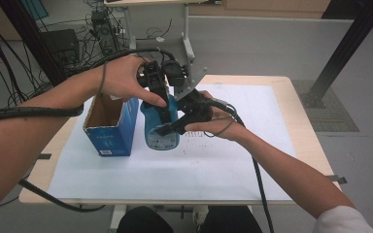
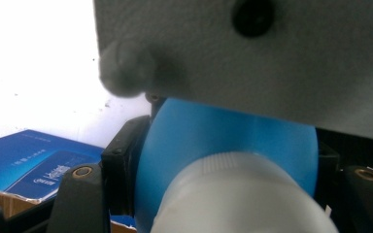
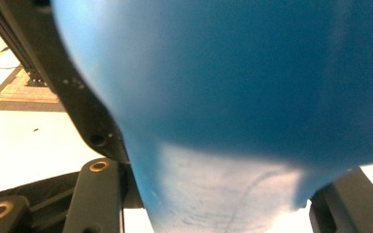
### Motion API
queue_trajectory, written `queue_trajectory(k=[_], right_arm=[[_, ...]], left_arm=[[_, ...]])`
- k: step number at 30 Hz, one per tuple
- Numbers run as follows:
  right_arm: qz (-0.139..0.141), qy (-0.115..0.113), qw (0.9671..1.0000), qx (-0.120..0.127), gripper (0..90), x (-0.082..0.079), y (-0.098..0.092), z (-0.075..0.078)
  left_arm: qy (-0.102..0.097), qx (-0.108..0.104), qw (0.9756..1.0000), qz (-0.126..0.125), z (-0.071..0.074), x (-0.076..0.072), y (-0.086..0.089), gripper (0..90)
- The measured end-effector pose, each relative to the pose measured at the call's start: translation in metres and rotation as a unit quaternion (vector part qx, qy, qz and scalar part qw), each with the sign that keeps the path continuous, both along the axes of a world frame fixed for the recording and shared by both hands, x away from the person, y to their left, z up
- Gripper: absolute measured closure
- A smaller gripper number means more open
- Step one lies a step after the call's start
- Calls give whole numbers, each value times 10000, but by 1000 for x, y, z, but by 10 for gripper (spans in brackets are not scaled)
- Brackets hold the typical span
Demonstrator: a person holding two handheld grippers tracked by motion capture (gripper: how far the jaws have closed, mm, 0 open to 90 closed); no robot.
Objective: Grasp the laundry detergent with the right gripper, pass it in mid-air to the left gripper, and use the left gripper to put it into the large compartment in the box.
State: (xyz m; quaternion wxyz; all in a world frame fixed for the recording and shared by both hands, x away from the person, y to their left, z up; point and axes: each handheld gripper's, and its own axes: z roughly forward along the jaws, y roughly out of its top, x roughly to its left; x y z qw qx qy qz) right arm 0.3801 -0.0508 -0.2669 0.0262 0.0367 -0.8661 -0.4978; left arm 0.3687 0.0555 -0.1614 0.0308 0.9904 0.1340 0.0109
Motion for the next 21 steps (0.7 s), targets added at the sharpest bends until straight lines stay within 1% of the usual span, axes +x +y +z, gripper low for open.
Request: queue_trajectory(k=[1,3,7,21], right_arm=[[-7,33,10000,-27,439,-1,0,0],[8,8,10000,-20,439,-1,0,-1],[0,27,10000,-8,439,-1,0,-2],[-16,31,10000,2,438,1,-2,-2]], left_arm=[[6,-4,10000,23,-1,-1,0,354],[13,30,10000,-4,-1,0,0,354],[28,63,10000,-20,-1,1,-2,355],[23,87,10000,-42,-1,2,-4,355]])
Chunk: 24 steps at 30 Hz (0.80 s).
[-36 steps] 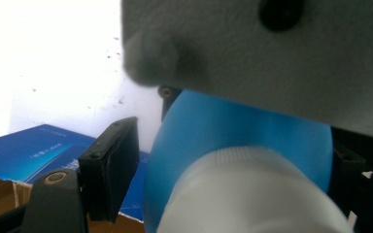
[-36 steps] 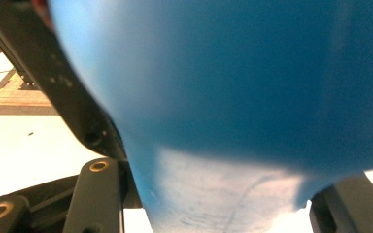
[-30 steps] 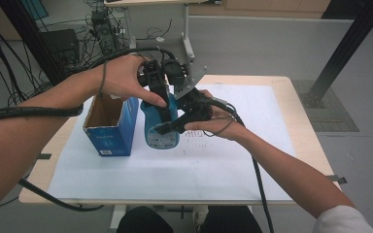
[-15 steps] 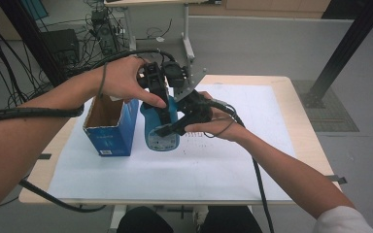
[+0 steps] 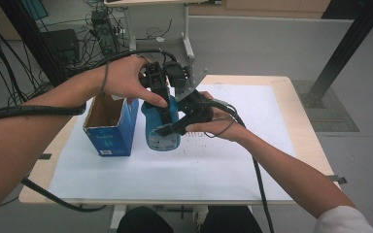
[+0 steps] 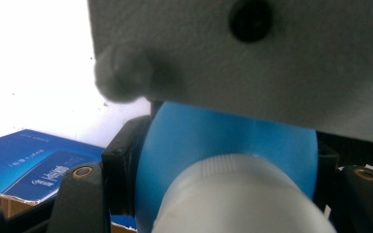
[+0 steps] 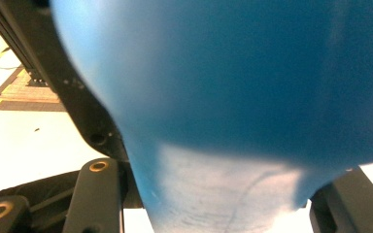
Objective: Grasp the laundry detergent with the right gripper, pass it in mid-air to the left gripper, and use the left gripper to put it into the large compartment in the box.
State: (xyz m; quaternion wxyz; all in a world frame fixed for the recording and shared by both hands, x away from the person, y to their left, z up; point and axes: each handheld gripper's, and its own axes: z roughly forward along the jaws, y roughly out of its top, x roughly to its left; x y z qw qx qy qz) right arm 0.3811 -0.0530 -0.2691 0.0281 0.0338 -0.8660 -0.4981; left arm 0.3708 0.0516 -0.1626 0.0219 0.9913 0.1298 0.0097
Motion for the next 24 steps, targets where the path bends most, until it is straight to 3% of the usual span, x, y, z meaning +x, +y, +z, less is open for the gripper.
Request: queue_trajectory(k=[24], right_arm=[[-1,-4,10000,61,433,3,0,-2]], left_arm=[[20,37,10000,68,-1,3,-1,356]])
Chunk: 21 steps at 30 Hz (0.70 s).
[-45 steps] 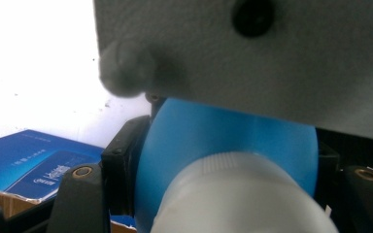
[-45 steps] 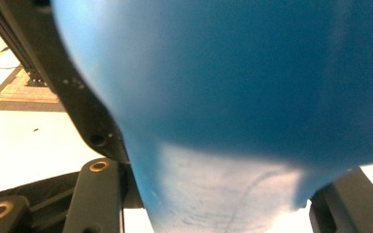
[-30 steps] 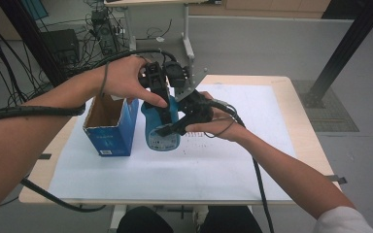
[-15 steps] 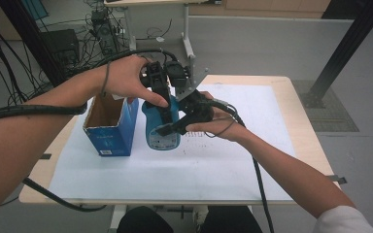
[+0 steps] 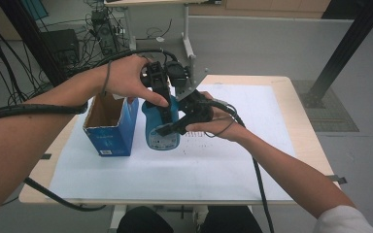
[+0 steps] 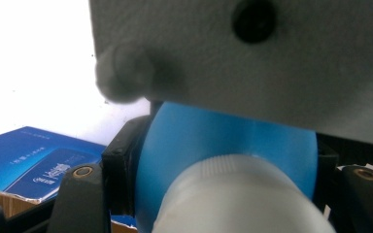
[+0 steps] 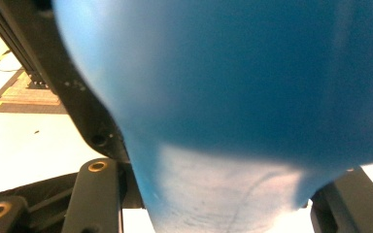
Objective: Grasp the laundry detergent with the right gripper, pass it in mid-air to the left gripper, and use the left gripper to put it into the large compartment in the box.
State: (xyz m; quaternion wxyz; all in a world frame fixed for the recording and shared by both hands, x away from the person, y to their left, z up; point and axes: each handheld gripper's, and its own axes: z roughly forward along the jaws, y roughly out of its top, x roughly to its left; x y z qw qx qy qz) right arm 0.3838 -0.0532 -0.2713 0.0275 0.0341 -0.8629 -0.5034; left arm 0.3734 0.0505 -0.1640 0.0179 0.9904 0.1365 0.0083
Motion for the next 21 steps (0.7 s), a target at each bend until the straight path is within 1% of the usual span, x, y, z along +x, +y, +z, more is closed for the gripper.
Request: queue_trajectory(k=[3,13,21], right_arm=[[3,44,10000,1,432,0,0,0],[23,47,10000,9,431,1,1,-1],[31,51,10000,7,430,1,1,-1]], left_arm=[[12,-20,10000,2,0,0,1,356],[29,-12,10000,25,-1,1,2,357],[22,-61,10000,53,-1,1,4,356]])
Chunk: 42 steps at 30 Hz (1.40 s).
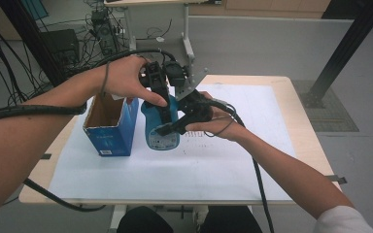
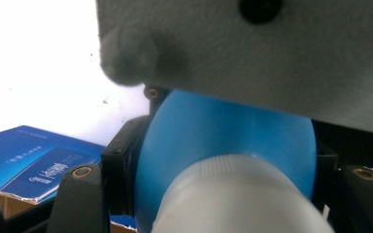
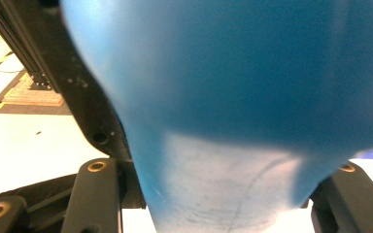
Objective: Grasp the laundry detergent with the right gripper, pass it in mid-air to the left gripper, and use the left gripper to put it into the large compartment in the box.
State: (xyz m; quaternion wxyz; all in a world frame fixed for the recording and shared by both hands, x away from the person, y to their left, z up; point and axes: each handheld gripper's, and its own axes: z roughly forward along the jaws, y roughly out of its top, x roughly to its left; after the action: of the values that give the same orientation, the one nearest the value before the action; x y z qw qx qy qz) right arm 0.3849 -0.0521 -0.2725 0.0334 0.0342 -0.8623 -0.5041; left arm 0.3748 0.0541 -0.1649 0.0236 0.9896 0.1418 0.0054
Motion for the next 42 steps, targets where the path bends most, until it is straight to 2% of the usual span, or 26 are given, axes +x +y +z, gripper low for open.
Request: queue_trajectory(k=[42], right_arm=[[52,20,9999,99,426,0,0,0]], left_arm=[[-17,32,10000,61,3,-2,0,358]])
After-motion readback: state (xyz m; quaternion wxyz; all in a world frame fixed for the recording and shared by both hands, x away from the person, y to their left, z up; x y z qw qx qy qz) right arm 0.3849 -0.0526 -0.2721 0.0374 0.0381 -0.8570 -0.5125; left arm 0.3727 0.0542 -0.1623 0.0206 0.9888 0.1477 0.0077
